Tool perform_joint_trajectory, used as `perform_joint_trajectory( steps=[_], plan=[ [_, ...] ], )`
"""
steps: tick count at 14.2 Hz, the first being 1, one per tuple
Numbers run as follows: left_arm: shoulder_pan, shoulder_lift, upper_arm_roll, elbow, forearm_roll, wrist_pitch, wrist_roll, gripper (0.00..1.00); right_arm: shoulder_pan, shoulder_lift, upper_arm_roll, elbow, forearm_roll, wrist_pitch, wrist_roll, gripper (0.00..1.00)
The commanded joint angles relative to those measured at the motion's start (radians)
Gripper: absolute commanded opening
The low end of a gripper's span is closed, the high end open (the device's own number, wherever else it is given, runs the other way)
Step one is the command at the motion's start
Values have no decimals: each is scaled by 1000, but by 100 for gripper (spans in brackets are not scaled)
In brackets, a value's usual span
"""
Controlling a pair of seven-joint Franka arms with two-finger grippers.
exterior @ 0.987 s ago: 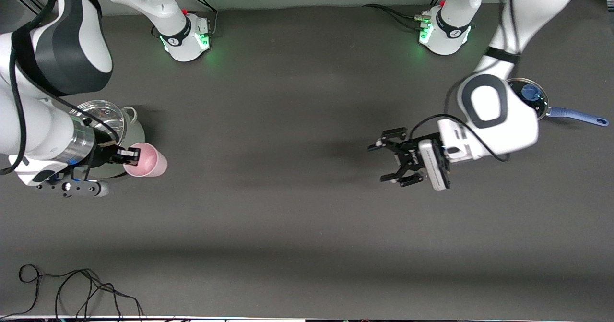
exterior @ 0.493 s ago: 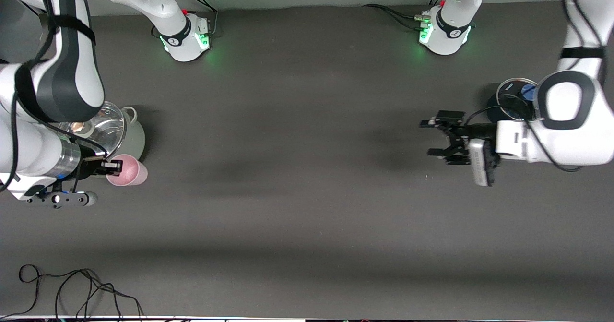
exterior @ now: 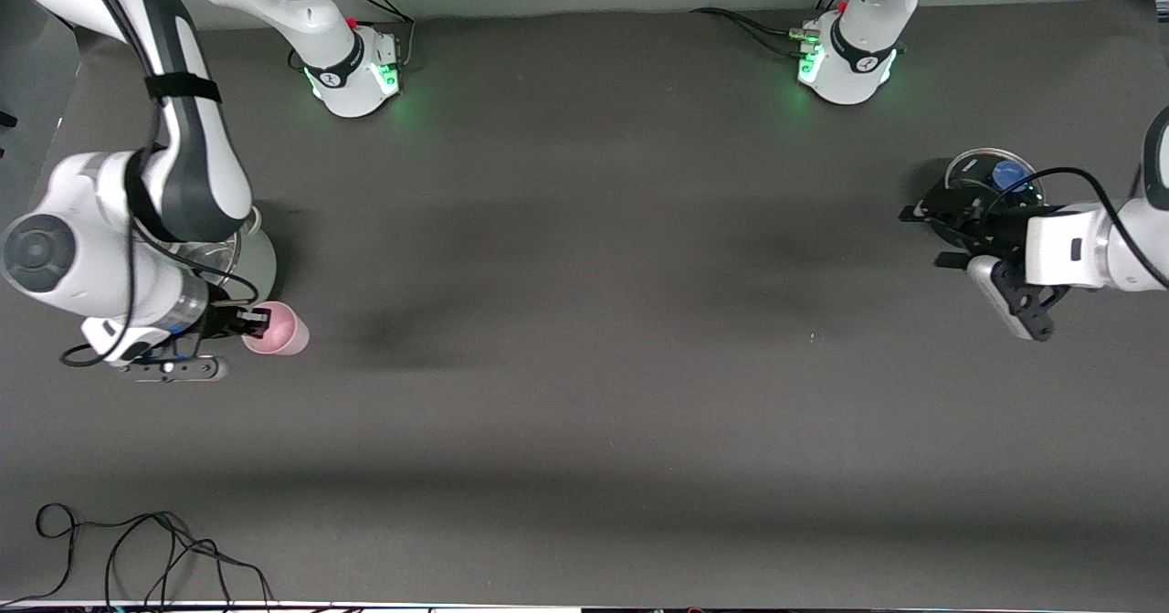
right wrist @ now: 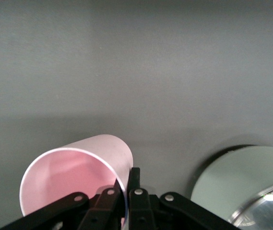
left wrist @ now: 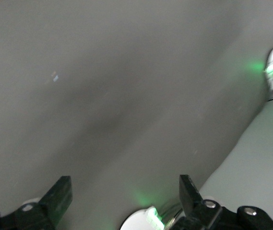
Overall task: Transfer pink cup from left to right arm
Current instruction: 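Lower the cup beside the steel pot while the left gripper retracts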
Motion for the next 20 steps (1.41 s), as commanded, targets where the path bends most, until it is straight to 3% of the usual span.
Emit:
perform_joint_trajectory(
  steps=[1, 5, 9, 13, 14, 16, 17, 20],
  plan=[
    [-6, -32, 4, 54, 97, -63, -121, 99, 15, -52, -14, -164, -11, 149, -13, 0],
    [-9, -99, -7, 89, 232, -96, -341, 99, 14, -35, -17, -316, -10, 382, -11, 0],
    [22, -139, 8, 114, 248, -150, -500, 99, 12, 4, -17, -355, -4, 472, -7, 0],
    [57, -248, 7, -10, 280, -9, -503, 99, 12, 12, -17, -356, -1, 467, -8, 0],
    [57, -283, 7, -70, 280, 47, -505, 99, 14, 9, -17, -355, -1, 466, -10, 5],
    [62, -328, 7, -170, 280, 127, -505, 99, 20, -9, -17, -353, -1, 458, -10, 47],
    [60, -336, 5, -199, 280, 161, -505, 99, 21, -25, -17, -353, -1, 449, -13, 56],
    [62, -331, 5, -199, 277, 174, -493, 99, 18, -80, -25, -343, -4, 394, -15, 60]
  ],
)
